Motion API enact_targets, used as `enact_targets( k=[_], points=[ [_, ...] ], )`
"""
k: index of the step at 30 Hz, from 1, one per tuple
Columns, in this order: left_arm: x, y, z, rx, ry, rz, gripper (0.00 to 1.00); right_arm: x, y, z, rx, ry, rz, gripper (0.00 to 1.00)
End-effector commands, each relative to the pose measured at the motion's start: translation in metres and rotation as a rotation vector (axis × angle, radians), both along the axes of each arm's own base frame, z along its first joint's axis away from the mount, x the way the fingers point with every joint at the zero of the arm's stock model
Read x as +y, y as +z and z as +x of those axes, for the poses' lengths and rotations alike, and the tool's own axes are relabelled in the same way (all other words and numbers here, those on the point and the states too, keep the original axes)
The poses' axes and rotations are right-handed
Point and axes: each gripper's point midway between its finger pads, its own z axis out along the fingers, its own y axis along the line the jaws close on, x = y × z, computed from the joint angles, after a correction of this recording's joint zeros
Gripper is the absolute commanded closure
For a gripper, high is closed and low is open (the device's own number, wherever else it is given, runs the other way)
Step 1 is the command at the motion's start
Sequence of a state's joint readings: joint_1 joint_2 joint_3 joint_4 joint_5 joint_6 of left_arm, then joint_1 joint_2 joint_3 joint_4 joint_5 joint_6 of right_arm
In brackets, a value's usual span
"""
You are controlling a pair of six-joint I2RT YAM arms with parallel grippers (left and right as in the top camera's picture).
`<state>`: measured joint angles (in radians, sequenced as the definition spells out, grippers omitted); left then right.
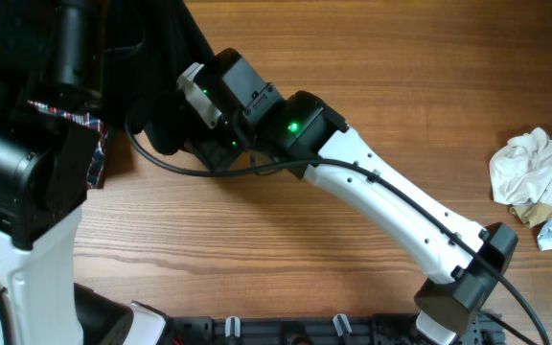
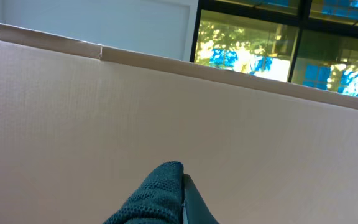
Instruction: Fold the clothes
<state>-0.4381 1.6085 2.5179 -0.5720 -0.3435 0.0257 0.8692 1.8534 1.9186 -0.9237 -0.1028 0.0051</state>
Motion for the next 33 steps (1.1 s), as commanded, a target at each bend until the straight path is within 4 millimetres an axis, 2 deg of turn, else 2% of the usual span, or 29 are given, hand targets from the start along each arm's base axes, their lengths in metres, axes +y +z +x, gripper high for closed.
enact_targets(
  k=[1, 9, 14, 19, 23, 28, 33],
  points=[
    [0.011, 0.017, -0.018, -0.052, 0.017, -0.004, 0.96, 0.001, -0.004, 0.001, -0.068, 0.073, -0.046, 0.25],
    [0.011, 0.016, -0.018, -0.051, 0.017, -0.003, 0.96, -0.006, -0.005, 0.012, -0.067, 0.049, -0.044, 0.24],
    [0.011, 0.017, -0.018, -0.051, 0.017, -0.004, 0.96, 0.006, -0.004, -0.003, -0.003, 0.126, 0.016, 0.27],
    [0.011, 0.017, -0.018, -0.052, 0.017, -0.004, 0.96, 0.008, -0.014, -0.003, 0.035, 0.108, 0.01, 0.34],
    [0.011, 0.017, -0.018, -0.051, 0.017, -0.003, 0.96, 0.01, -0.018, -0.001, 0.038, 0.108, 0.007, 0.5],
    [0.011, 0.017, -0.018, -0.051, 0.017, -0.004, 0.96, 0.018, -0.012, -0.003, 0.045, 0.122, 0.053, 0.5],
    [0.011, 0.017, -0.018, -0.051, 0.017, -0.004, 0.96, 0.025, -0.006, -0.004, 0.047, 0.138, 0.095, 0.44]
  ],
)
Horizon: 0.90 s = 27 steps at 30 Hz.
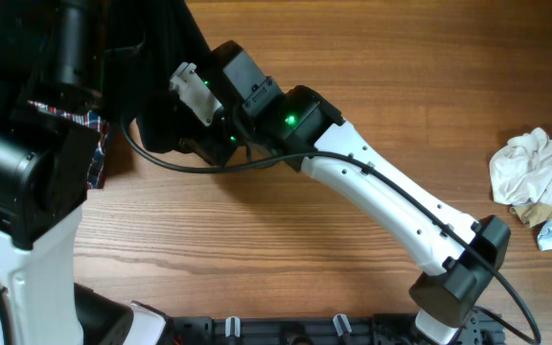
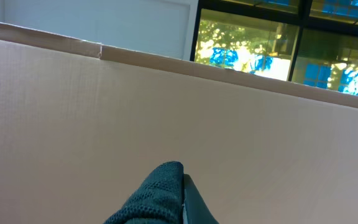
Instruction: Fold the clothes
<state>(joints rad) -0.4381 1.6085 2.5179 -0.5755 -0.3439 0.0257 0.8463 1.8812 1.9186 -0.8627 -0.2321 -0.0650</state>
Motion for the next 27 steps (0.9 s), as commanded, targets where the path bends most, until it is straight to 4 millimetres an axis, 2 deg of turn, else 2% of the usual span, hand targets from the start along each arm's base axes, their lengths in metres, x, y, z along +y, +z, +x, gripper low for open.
enact_targets(
  k=[1, 3, 5, 7, 8, 10, 11, 21, 24, 27],
  points=[
    [0.011, 0.017, -0.018, -0.055, 0.017, -0.005, 0.96, 0.011, -0.003, -0.006, 0.041, 0.038, 0.042, 0.44],
    [0.011, 0.017, -0.018, -0.055, 0.017, -0.005, 0.96, 0.014, 0.0, -0.006, 0.037, 0.05, 0.062, 0.46],
    [0.011, 0.017, -0.018, -0.055, 0.017, -0.005, 0.96, 0.015, 0.001, -0.005, 0.032, 0.049, 0.067, 0.61],
    [0.011, 0.017, -0.018, -0.055, 0.017, -0.005, 0.96, 0.013, 0.001, -0.002, 0.023, 0.031, 0.058, 0.64],
    [0.011, 0.017, -0.018, -0.055, 0.017, -0.005, 0.96, 0.013, 0.0, -0.001, 0.019, 0.027, 0.054, 0.71],
    [0.011, 0.018, -0.018, -0.055, 0.017, -0.005, 0.96, 0.013, 0.0, -0.001, 0.018, 0.027, 0.055, 0.9],
    [0.011, 0.017, -0.018, -0.055, 0.017, -0.005, 0.96, 0.013, 0.0, -0.001, 0.02, 0.029, 0.056, 0.95],
    [0.011, 0.018, -0.018, -0.055, 0.017, -0.005, 0.96, 0.01, -0.006, -0.013, 0.037, 0.095, 0.025, 0.95],
    [0.011, 0.018, -0.019, -0.058, 0.017, -0.006, 0.96, 0.016, -0.001, -0.015, 0.038, 0.116, 0.059, 0.66],
    [0.011, 0.018, -0.019, -0.057, 0.017, -0.006, 0.96, 0.023, 0.007, -0.009, 0.032, 0.089, 0.106, 0.67]
  ],
)
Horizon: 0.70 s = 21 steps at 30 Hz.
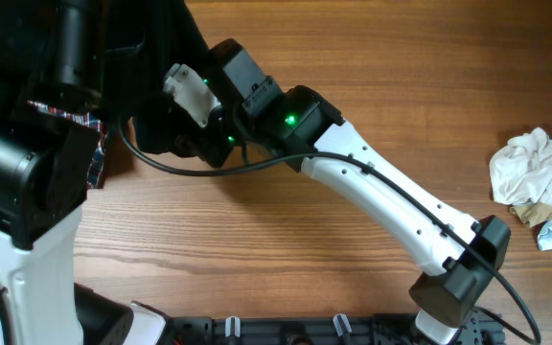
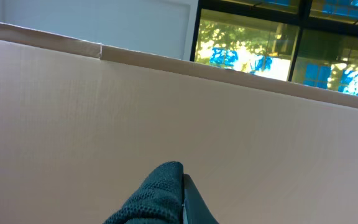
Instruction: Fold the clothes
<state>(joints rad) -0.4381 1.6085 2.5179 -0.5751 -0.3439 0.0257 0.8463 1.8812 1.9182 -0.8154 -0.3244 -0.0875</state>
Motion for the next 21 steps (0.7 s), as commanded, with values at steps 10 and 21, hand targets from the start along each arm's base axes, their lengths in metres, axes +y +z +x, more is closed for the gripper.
enact_targets(
  k=[10, 21],
  points=[
    [0.014, 0.017, -0.018, -0.054, 0.033, -0.011, 0.96, 0.008, -0.024, 0.005, 0.092, -0.066, -0.008, 0.96],
    [0.021, 0.018, -0.018, -0.056, 0.078, -0.004, 0.96, -0.122, 0.058, 0.013, -0.151, -0.492, -0.178, 0.96]
  ],
)
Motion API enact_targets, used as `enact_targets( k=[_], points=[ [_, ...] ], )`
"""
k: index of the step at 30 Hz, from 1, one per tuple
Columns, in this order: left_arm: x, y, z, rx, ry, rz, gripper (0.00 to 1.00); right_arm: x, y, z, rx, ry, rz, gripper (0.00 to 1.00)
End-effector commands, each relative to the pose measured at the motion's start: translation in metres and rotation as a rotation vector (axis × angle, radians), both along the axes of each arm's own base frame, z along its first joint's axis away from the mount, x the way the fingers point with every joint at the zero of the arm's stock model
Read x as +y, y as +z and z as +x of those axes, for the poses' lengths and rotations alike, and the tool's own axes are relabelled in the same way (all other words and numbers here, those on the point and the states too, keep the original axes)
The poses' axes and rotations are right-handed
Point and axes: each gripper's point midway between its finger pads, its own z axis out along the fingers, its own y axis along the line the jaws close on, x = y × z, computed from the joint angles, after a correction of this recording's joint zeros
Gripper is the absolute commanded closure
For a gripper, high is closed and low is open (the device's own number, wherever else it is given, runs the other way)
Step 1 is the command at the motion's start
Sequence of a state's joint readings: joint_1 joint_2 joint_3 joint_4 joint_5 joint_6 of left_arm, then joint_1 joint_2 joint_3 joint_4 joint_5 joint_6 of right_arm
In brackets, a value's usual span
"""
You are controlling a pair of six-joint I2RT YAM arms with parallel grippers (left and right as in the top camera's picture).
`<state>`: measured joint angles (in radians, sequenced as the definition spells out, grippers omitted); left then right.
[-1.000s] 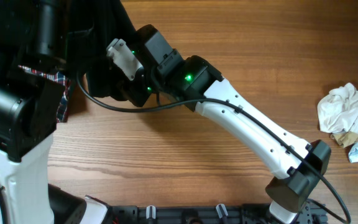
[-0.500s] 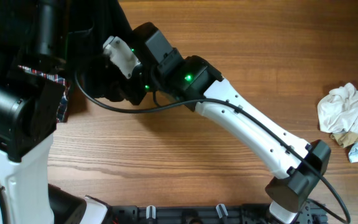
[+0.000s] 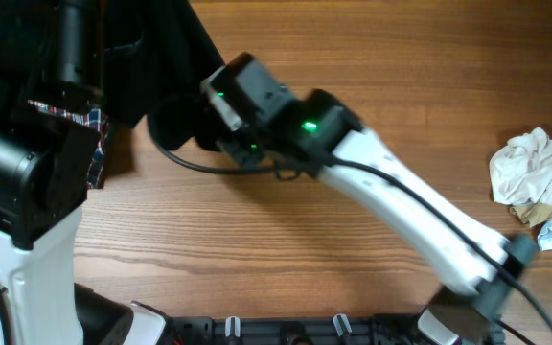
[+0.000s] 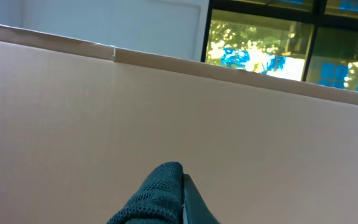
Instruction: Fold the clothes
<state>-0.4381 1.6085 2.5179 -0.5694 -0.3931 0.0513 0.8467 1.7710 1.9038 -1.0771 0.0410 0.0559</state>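
A dark knitted garment [image 3: 151, 57] hangs at the top left of the overhead view, and its lower end bunches in a lobe [image 3: 173, 123] near the table. In the left wrist view my left gripper [image 4: 178, 186] is raised and shut on a fold of the dark knit [image 4: 157, 198]. My right gripper [image 3: 192, 123] reaches in from the lower right. Its fingers are buried in the hanging cloth and seem shut on it. A plaid cloth edge [image 3: 94, 144] shows beside the left arm.
A crumpled white cloth pile [image 3: 537, 175] lies at the right edge of the wooden table [image 3: 353, 38]. My bulky left arm [image 3: 17, 172] fills the left side. A cardboard wall [image 4: 166, 112] stands behind the left gripper.
My right gripper has moved to the right and slightly down, and the bunched lower end of the dark garment came with it. The left gripper's hold has not changed, though its view has shifted slightly.
The left gripper stayed raised and shut on the dark knit throughout. The right gripper was at the garment's lower end, then up and to the left deeper in the cloth, and now lies further right with the bunch.
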Motion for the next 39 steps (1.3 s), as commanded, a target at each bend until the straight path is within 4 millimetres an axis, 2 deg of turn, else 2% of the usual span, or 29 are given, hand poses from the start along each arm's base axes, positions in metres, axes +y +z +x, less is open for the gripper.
enact_targets(
  k=[1, 4, 6, 11, 16, 17, 19, 22, 24, 27, 30, 35, 39],
  points=[
    [0.013, 0.019, -0.019, -0.059, 0.024, -0.011, 0.96, -0.04, 0.073, 0.005, -0.186, -0.128, 0.086, 0.96],
    [0.013, 0.019, -0.019, -0.063, 0.023, -0.012, 0.96, -0.039, 0.09, -0.003, -0.212, -0.067, 0.13, 0.96],
    [0.013, 0.02, -0.019, -0.063, 0.023, -0.012, 0.96, -0.035, 0.09, -0.007, -0.201, -0.029, 0.138, 0.96],
    [0.012, 0.019, -0.019, -0.062, 0.023, -0.012, 0.96, -0.012, 0.073, -0.016, -0.131, 0.096, 0.154, 0.96],
    [0.013, 0.02, -0.019, -0.064, 0.024, -0.013, 0.96, 0.003, 0.056, -0.022, -0.051, 0.149, 0.166, 0.96],
    [0.013, 0.02, -0.02, -0.065, 0.024, -0.012, 0.96, 0.007, 0.052, -0.024, -0.029, 0.168, 0.173, 0.88],
    [0.013, 0.023, -0.021, -0.078, 0.036, 0.013, 0.96, 0.013, 0.044, -0.027, 0.008, 0.189, 0.176, 0.56],
    [0.018, 0.028, -0.023, -0.099, 0.07, 0.028, 0.96, 0.027, 0.035, -0.035, 0.059, 0.269, 0.202, 0.33],
    [0.018, 0.028, -0.023, -0.099, 0.07, 0.028, 0.96, 0.039, 0.031, -0.036, 0.073, 0.313, 0.229, 0.29],
    [0.018, 0.028, -0.023, -0.099, 0.07, 0.027, 0.96, 0.044, 0.021, -0.021, 0.046, 0.284, 0.207, 0.25],
    [0.018, 0.028, -0.023, -0.099, 0.07, 0.028, 0.96, 0.044, 0.009, -0.003, 0.0, 0.24, 0.158, 0.22],
    [0.018, 0.027, -0.023, -0.093, 0.07, 0.031, 0.96, 0.048, -0.004, 0.004, -0.019, 0.281, 0.119, 0.23],
    [0.018, 0.027, -0.023, -0.093, 0.07, 0.031, 0.96, 0.036, -0.013, 0.011, -0.018, 0.255, 0.069, 0.22]
  ],
)
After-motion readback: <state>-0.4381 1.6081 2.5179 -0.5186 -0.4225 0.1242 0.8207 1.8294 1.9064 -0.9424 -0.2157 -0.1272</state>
